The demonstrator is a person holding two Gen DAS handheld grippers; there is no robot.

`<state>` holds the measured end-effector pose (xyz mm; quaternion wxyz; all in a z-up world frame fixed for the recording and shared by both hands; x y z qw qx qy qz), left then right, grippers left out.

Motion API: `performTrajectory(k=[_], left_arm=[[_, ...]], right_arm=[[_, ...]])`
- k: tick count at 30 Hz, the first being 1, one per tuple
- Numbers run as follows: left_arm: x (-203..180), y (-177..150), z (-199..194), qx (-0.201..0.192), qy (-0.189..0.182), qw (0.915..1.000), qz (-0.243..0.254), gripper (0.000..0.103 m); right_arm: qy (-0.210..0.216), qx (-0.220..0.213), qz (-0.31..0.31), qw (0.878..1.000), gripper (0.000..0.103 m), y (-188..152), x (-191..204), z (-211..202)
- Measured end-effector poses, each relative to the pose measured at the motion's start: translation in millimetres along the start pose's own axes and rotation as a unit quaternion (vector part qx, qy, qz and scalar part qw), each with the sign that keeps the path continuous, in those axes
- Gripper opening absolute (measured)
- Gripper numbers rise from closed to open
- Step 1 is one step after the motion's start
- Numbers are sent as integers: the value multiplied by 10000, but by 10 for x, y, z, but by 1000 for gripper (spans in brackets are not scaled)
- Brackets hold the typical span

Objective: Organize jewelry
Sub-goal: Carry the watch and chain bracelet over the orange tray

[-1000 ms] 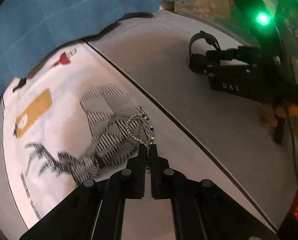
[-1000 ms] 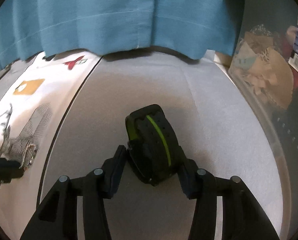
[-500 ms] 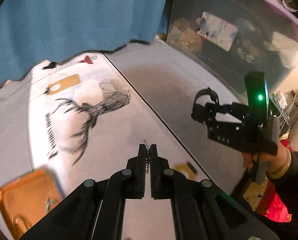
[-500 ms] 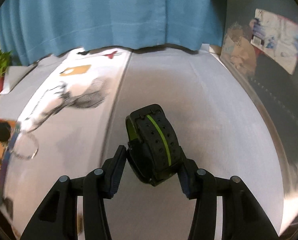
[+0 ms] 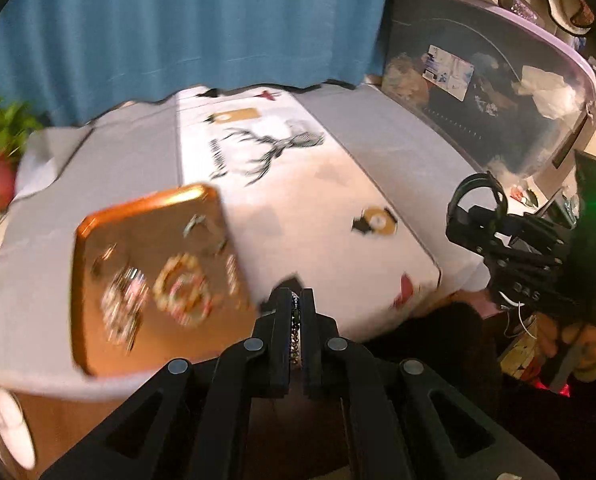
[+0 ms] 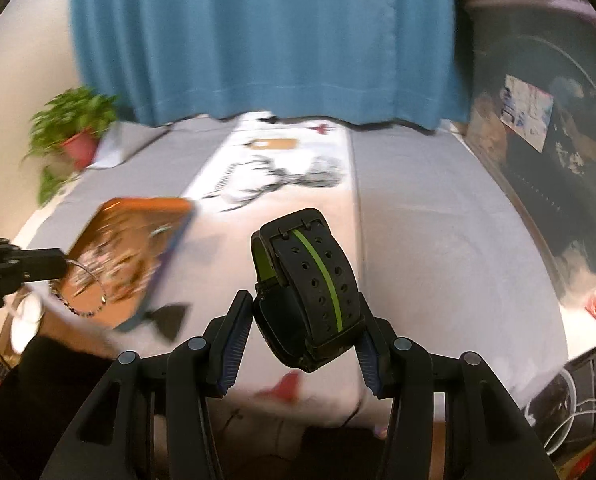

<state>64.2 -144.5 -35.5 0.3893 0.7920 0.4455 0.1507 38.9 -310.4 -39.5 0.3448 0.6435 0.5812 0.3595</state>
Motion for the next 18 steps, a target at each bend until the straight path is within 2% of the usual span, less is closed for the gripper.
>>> performTrajectory(k=[9, 18], left_arm=[[173, -723, -739, -211, 332, 9988, -277, 2], [257, -1158, -1039, -283, 481, 9974, -465, 2]], right_arm=[[649, 264, -357, 9969, 50, -612, 993, -712], [964, 577, -779, 9906, 50, -1079, 1556, -980]])
Point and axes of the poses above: each gripper's, at about its wrist camera, not at the fingertips, and z roughly the way its jaws point, x to its left, y to its top, the point moved 10 cm from there along z, roughly the way its jaws point, and after that the axes turned 13 degrees about -x, right-handed, at the moved point
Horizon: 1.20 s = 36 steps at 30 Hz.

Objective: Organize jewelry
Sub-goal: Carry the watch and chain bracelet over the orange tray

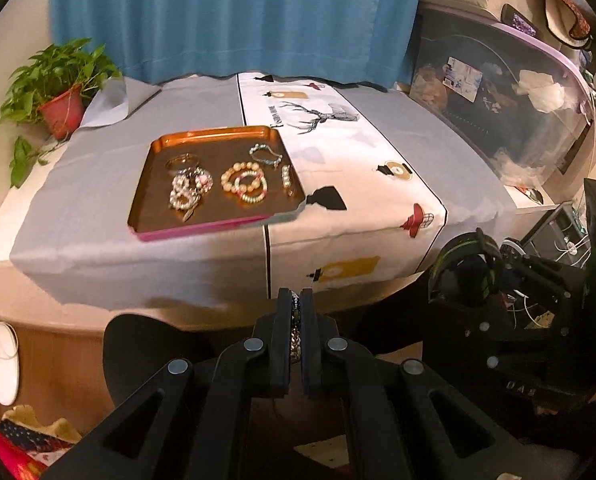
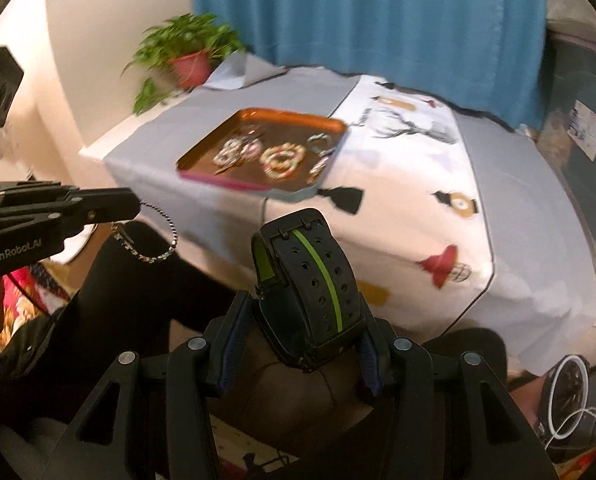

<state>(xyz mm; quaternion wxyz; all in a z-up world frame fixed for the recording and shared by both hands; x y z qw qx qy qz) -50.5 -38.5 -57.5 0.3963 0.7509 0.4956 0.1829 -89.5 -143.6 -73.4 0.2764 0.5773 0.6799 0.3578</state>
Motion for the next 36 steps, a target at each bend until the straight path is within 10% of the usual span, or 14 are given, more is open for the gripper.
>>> performTrajectory(k=[36], left_arm=[[100, -165, 104, 135, -90, 9997, -185, 2]], right_arm=[[85, 442, -427, 9981, 50, -146, 283, 208]])
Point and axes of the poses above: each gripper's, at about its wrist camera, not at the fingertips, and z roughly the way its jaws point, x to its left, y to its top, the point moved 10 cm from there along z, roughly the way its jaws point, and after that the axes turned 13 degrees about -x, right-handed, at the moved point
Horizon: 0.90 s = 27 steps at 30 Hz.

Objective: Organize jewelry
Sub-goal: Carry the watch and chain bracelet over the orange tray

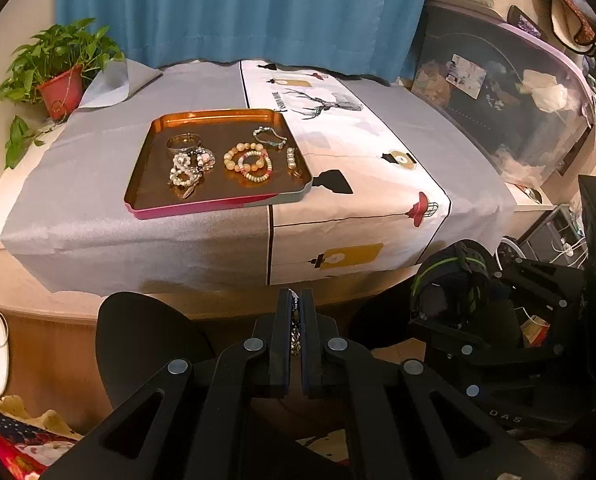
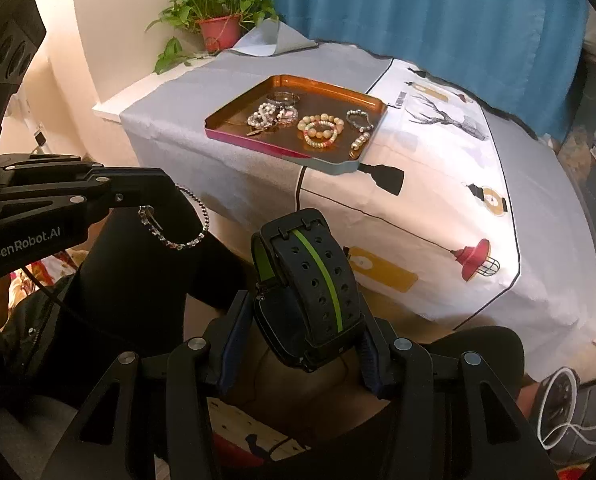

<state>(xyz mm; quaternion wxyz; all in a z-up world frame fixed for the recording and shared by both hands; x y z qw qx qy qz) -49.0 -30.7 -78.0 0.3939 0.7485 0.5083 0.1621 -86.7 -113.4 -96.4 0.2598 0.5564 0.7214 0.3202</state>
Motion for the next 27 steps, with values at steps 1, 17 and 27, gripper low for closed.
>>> performTrajectory(k=[1, 17, 27], left_arm=[[6, -1, 19, 18, -3, 10000, -14, 2], [543, 471, 515, -20, 133, 9997, -227, 2], [1026, 1235, 1140, -316, 376, 9985, -234, 2]], right_arm=[[-3, 18, -5, 10000, 50, 4, 1, 20], [-26, 166, -13, 9999, 50, 504, -219, 711], [-35, -48, 74, 10000, 50, 1232, -439, 1444]])
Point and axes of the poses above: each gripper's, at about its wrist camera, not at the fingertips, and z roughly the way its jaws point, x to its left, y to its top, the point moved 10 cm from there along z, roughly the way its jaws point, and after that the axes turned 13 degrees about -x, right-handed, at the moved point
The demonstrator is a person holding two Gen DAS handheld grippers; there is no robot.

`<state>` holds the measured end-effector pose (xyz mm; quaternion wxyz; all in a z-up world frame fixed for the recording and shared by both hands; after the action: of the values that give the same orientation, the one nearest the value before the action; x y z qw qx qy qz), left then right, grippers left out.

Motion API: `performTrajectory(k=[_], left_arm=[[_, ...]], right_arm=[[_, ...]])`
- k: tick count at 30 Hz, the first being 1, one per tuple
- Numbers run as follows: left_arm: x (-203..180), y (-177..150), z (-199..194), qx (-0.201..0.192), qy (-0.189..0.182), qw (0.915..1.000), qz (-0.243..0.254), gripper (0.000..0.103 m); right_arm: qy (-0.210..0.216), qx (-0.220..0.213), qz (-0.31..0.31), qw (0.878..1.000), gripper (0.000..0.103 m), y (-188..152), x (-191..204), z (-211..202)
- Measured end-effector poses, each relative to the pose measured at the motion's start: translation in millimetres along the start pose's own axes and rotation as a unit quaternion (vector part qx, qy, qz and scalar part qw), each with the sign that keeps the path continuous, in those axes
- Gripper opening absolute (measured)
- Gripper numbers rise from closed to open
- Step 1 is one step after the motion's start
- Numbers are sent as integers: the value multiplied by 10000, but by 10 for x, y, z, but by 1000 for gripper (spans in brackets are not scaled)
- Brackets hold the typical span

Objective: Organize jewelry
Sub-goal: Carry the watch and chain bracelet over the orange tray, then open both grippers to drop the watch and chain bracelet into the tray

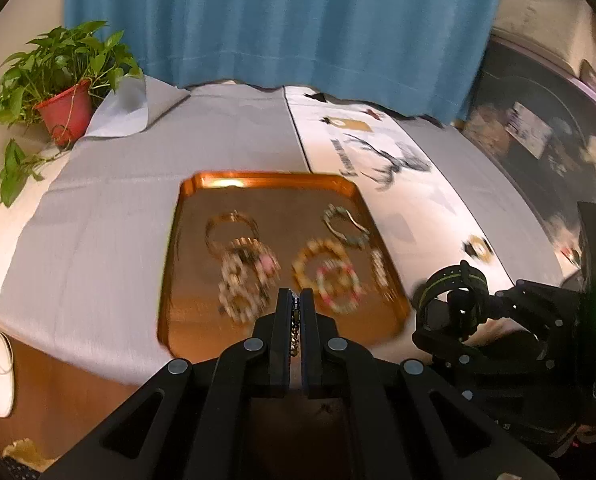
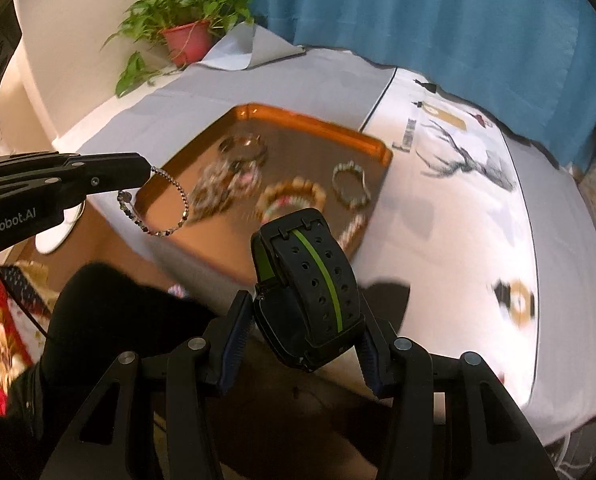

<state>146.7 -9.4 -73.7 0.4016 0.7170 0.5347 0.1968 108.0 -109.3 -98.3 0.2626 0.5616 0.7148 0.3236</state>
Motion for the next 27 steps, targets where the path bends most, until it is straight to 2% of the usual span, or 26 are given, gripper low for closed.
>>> performTrajectory(k=[6, 15, 16, 17, 18, 19, 20, 21, 24, 27], left_arm=[[213, 205, 471, 71, 134, 9999, -20, 2], [369, 349, 943, 123, 354, 9993, 71, 4], [391, 347, 977, 147, 385, 9991, 71, 14], [416, 326, 1006, 216, 447, 9987, 76, 42], [462, 296, 1016, 305, 600, 9977, 85, 63], [511, 276, 1013, 348, 804, 9961, 92, 93], [553, 269, 984, 294, 994, 9946, 105, 97], [575, 258, 938, 199, 1077, 9939, 129, 97], [557, 100, 796, 335, 1022, 9941, 125, 97], [523, -114, 552, 438, 1185, 9918, 209, 97]], right_arm=[[-23, -30, -32, 10000, 50, 332, -80, 502], [-15, 43, -50, 10000, 50, 568, -165, 1048], [41, 68, -73, 9999, 51, 573, -149, 1092], [84, 74, -104, 9999, 52, 575, -140, 1123], [57, 107, -181, 9998, 56, 570, -138, 1152], [-61, 136, -271, 9995, 69, 555, -151, 1158], [-165, 102, -333, 9993, 82, 542, -165, 1138], [-237, 32, -366, 9990, 85, 526, -172, 1094], [-233, 3, -367, 9991, 88, 404, -162, 912], [-308, 54, -235, 9992, 88, 200, -154, 664]])
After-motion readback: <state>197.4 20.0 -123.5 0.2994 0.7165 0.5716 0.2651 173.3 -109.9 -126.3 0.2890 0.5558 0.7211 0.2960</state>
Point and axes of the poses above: each gripper's, at about its wrist camera, not at the fingertips, and z roughly the way its jaws point, x to its left, y to its top, the point moved 10 cm from there along z, roughly the way its jaws point, and after that the axes turned 13 degrees about -x, right-handed, at the moved point
